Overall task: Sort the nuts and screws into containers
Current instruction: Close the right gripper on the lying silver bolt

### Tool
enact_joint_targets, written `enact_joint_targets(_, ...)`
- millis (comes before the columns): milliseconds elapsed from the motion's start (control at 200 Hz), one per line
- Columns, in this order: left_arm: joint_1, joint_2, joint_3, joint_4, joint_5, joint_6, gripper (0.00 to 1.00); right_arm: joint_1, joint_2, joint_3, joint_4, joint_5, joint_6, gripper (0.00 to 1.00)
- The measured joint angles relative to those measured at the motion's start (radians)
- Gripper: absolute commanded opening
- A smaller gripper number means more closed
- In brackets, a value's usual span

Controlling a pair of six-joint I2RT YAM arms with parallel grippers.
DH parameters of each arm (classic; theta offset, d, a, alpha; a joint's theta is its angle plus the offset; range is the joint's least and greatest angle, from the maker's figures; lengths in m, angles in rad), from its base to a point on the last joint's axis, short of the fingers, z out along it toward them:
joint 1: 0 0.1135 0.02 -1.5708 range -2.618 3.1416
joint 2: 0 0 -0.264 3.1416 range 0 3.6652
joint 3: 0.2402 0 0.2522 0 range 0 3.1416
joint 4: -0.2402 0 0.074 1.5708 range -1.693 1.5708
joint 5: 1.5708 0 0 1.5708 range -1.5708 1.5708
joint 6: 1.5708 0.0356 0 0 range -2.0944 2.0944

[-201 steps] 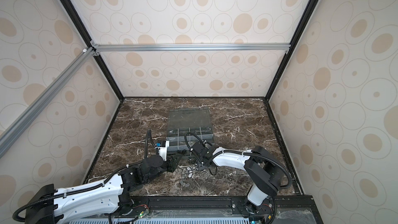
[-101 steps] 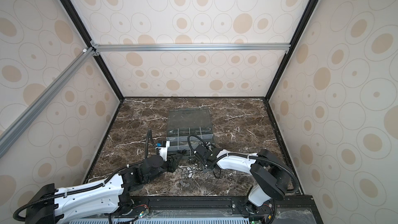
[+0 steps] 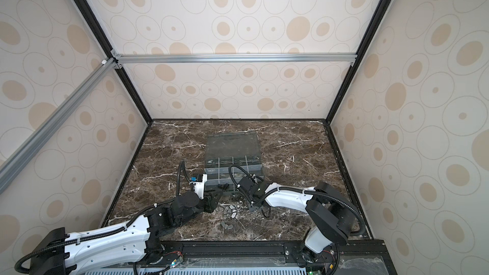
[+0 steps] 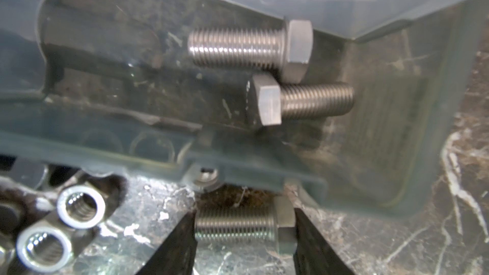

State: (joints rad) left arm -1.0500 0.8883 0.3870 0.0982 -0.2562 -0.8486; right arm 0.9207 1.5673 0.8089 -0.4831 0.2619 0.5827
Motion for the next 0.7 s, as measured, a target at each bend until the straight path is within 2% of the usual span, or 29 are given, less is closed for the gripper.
enact_joint_targets(240,0.0,-0.019,0.0,-0.008,-0.004,0.0,0.43,0.0,0.014,0.012,0.009,0.0,-0.003,0.44)
enact_joint_targets(520,0.0,-0.019,0.0,-0.008,-0.004,0.0,0.43,0.0,-0.004,0.003,0.003,-0.01,-0.001,0.44)
enact_joint_targets(700,0.0,-0.016,0.0,-0.008,-0.004,0.0,0.43,0.0,-0.109,-0.013,-0.061,-0.018,-0.001,0.44)
